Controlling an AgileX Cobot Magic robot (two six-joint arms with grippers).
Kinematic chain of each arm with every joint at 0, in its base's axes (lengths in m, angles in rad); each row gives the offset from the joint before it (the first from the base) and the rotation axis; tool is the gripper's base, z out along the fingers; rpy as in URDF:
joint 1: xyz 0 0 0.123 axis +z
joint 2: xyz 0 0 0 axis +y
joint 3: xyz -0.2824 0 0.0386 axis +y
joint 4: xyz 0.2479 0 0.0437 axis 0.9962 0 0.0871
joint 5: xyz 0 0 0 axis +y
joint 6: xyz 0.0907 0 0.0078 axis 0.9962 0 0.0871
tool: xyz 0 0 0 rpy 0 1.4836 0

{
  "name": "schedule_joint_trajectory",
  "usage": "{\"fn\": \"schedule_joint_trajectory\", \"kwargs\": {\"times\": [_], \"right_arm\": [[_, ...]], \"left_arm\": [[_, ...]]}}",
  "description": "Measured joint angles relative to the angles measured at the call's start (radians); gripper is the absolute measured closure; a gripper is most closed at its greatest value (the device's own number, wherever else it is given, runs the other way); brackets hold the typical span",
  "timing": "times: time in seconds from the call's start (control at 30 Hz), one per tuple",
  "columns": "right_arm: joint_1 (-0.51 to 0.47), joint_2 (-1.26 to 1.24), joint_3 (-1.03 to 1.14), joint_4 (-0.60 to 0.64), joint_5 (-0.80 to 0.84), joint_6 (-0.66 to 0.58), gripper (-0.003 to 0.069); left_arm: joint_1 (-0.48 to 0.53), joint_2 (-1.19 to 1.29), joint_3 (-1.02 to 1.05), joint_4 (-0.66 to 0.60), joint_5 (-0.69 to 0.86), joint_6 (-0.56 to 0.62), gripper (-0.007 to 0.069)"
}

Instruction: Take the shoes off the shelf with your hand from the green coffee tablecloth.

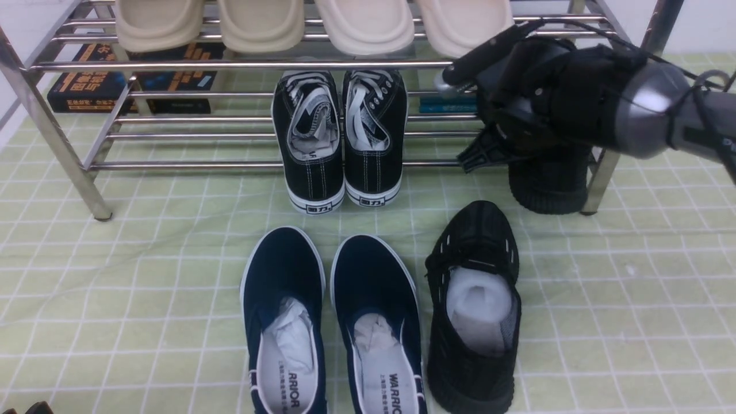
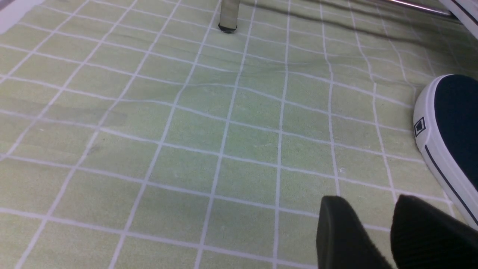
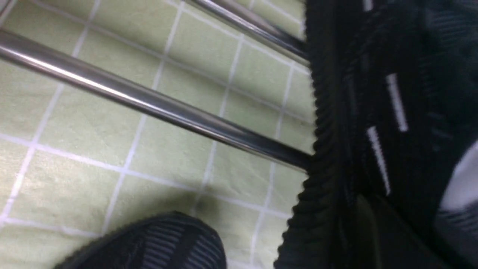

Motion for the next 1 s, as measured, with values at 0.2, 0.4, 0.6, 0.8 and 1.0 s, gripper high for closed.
{"fn": "schedule_joint_trajectory", "kwargs": {"times": [0.2, 0.4, 0.6, 0.8, 1.0], "right_arm": [[0.026, -0.147, 0.0, 0.147, 0.151, -0.1, 0.0656], [0.047, -0.266, 0.0, 0.291, 0.297, -0.194, 0.0656], [0.05, -0.379, 0.0, 0.395, 0.396, -0.258, 0.0656], [0.05, -0.47, 0.044, 0.505, 0.398, -0.314, 0.0656], [0.051, -0.582, 0.184, 0.583, 0.399, -0.334, 0.0655]], "left_arm": [[0.0, 0.0, 0.0, 0.0, 0.0, 0.0, 0.0385], [0.0, 0.0, 0.0, 0.0, 0.0, 0.0, 0.0385], [0.0, 0.0, 0.0, 0.0, 0.0, 0.0, 0.0385], [0.0, 0.0, 0.0, 0.0, 0.0, 0.0, 0.0385], [0.0, 0.0, 0.0, 0.0, 0.0, 0.0, 0.0385]]}}
